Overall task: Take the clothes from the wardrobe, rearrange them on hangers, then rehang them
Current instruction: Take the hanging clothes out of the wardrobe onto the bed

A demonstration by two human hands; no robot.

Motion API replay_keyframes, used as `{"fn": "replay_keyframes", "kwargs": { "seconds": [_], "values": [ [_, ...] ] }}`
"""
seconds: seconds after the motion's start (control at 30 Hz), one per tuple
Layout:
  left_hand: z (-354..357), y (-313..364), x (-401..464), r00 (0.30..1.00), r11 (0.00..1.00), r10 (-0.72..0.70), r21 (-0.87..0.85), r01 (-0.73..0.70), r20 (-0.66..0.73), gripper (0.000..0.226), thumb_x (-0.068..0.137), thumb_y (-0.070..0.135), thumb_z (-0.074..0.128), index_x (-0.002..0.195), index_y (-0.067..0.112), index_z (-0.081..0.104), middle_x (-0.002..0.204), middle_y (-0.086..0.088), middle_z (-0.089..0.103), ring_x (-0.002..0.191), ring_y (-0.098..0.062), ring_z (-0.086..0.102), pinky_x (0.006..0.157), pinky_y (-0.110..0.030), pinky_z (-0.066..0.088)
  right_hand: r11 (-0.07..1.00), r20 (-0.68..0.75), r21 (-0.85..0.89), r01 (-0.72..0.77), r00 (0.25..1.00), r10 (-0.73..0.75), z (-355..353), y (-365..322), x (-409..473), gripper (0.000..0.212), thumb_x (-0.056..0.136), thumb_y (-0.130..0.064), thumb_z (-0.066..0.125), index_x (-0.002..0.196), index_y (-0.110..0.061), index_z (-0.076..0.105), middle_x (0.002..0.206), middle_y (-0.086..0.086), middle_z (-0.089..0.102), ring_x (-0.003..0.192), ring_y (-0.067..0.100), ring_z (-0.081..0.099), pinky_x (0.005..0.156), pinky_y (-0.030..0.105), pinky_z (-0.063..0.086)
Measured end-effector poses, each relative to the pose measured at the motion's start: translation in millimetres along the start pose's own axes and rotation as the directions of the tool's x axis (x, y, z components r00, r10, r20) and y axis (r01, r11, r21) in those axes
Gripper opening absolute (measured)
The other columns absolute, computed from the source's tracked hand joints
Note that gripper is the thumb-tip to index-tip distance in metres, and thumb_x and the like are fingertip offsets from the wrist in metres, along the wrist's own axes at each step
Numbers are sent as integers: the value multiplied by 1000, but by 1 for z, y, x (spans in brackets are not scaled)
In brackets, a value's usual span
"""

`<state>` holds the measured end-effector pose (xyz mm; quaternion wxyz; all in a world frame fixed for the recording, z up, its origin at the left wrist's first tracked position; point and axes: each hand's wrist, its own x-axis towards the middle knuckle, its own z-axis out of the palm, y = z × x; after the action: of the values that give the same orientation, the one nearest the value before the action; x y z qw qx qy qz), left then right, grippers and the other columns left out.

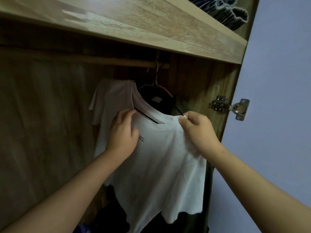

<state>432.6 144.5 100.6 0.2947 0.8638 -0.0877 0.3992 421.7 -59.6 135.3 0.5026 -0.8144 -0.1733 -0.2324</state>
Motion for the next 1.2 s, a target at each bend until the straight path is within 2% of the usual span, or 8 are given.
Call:
{"fn": "replay_keyframes", "kwargs": {
  "seconds": [0.27, 0.4, 0.5, 0.67, 0.73, 0.83, 1.03, 1.2],
  "values": [
    [15, 42, -9, 998, 976, -23, 215, 34, -53, 48, 95, 14, 43, 142, 10, 34, 152, -14, 24, 138, -35, 23, 109, -50, 20, 989, 59, -132, -59, 996, 67, -102, 30, -70, 33, 92, -18, 56, 59, -21, 50, 50, -12, 44, 47, 0, 39, 48, 12, 33],
    [34, 72, -36, 996, 954, 37, 293, -61, 85, 27, 97, 20, 40, 108, 7, 61, 119, -14, 60, 122, -31, 46, 107, -47, 17, 980, 83, -179, -89, 991, 105, -156, 38, -111, 33, 91, -13, 56, 60, -22, 50, 51, -12, 43, 49, 2, 37, 49, 14, 31],
    [47, 103, -65, 983, 972, 90, 202, -122, 162, 26, 96, 16, 43, 78, 4, 58, 73, -13, 61, 82, -35, 58, 88, -43, 34, 962, 107, -241, -130, 981, 159, -197, 44, -141, 33, 93, -14, 54, 62, -22, 50, 57, -7, 43, 52, 5, 35, 52, 17, 31],
    [72, 150, -119, 977, 982, 182, 21, -186, 110, 32, 94, 5, 47, 62, 3, 50, 53, -6, 44, 51, -26, 46, 49, -29, 27, 925, 60, -326, -194, 973, 225, -256, 53, -193, 26, 93, -13, 55, 68, -20, 61, 64, 5, 54, 61, 9, 44, 61, 23, 37],
    [83, 167, -137, 946, 947, 321, -12, -321, 48, 32, 90, 7, 44, 59, 4, 49, 48, -8, 46, 45, -24, 45, 49, -23, 24, 917, 13, -325, -229, 969, 246, -276, 56, -214, 19, 91, -11, 57, 76, -11, 69, 67, 5, 62, 66, 6, 49, 64, 21, 40],
    [105, 190, -155, 898, 897, 439, -60, -437, 21, 32, 86, 14, 40, 58, 4, 52, 48, -10, 51, 41, -27, 51, 52, -27, 33, 903, -54, -337, -268, 962, 266, -298, 54, -241, 18, 89, -7, 59, 78, -9, 73, 71, -18, 67, 69, -7, 56, 68, 10, 43],
    [149, 236, -171, 822, 798, 568, -211, -564, -50, 62, 101, 32, 24, 56, 1, 54, 47, -13, 50, 41, -31, 53, 54, -33, 25, 792, -194, -457, -405, 914, 355, -323, 50, -284, 19, 92, -13, 53, 81, -8, 67, 81, 18, 66, 72, 27, 56, 72, 33, 46],
    [172, 278, -182, 740, 667, 672, -410, -622, -28, 63, 101, 40, 20, 58, 6, 51, 49, -11, 51, 43, -31, 54, 55, -35, 25, 693, -423, -435, -575, 810, 406, -338, 37, -333, 31, 92, -14, 53, 66, -31, 57, 73, 11, 64, 72, 25, 56, 71, 32, 44]
  ]
}}
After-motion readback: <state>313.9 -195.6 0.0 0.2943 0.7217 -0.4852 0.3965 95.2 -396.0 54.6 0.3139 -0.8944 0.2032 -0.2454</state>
